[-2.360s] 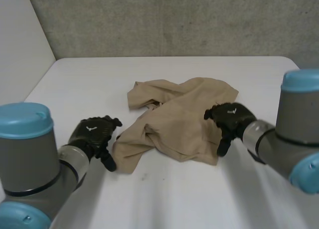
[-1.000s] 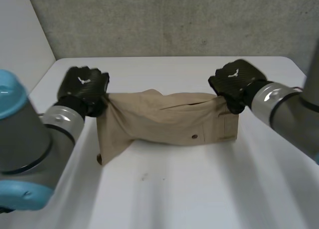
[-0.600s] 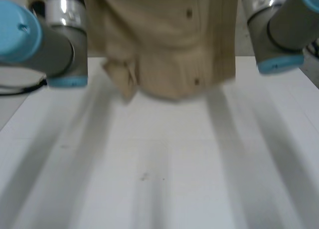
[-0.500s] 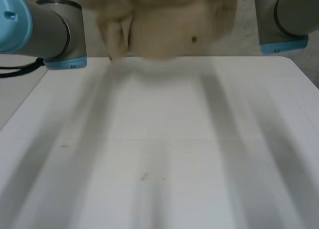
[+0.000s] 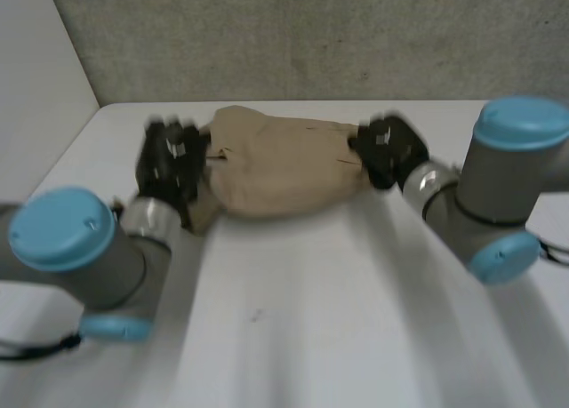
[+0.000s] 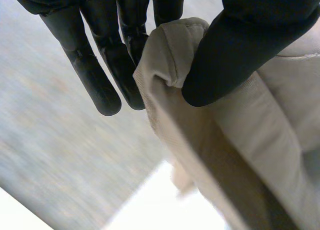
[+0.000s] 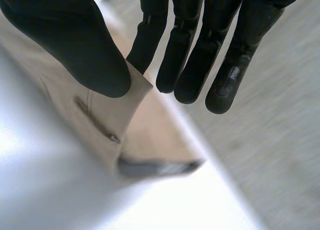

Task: Fold the shorts.

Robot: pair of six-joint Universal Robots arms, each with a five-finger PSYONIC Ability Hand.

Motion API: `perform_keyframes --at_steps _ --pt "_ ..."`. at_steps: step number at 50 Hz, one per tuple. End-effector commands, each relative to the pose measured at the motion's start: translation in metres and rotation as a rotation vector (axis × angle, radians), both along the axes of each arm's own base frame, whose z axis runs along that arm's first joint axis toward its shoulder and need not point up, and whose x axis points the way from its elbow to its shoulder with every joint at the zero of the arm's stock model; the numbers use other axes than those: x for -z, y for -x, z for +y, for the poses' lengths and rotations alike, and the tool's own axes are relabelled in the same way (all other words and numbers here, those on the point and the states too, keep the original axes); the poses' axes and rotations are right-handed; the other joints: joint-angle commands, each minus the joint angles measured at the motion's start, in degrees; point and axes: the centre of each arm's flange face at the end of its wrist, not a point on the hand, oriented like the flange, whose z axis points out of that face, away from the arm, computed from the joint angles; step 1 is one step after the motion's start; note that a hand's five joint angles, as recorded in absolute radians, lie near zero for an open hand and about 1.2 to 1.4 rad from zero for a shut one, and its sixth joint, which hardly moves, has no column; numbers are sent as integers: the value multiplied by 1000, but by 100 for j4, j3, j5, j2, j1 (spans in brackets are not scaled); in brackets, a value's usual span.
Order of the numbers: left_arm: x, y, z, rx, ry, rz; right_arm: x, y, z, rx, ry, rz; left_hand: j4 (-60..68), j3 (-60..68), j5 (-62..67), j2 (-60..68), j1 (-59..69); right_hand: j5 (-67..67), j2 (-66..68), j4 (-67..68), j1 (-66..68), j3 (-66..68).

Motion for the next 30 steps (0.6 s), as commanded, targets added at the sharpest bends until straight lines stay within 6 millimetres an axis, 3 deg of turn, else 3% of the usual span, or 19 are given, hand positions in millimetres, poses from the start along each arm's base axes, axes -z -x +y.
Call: perform_keyframes --at_steps 1,6,8,11,15,18,24,30 --pt "37 -13 34 9 -190 -109 31 18 35 6 -198 102 915 966 1131 914 1413 1254 1218 1173 2413 1271" --pt "25 -25 51 -1 -239 -126 21 29 51 9 -239 101 -1672 -1620 -1456 -1672 -1173 1254 1218 1173 2413 1271" --pt "18 -29 57 -4 -247 -126 24 35 59 9 -264 105 -3690 -3638 -3473 -3690 -3191 1254 1218 1173 2413 1271" --pt "5 -34 66 -4 -233 -113 26 45 69 9 -292 105 -4988 -4936 -4772 -4988 -4490 1254 1218 1173 2413 1271" --pt "-5 -39 76 -2 -226 -75 25 53 80 5 -298 94 -5008 -4957 -4792 -5009 -4510 1254 1218 1173 2413 1271" --pt "-7 -41 79 -1 -239 -27 29 63 77 40 -285 70 -4958 -4906 -4742 -4958 -4459 1254 1218 1173 2413 1271" --pt "-2 -45 82 -24 -360 141 26 83 66 105 -241 38 -4639 -4587 -4423 -4639 -4140 1254 1218 1173 2413 1271" --pt "9 -56 72 -99 -501 265 28 89 66 118 -250 33 -4605 -4553 -4388 -4605 -4106 1254 1218 1173 2413 1271"
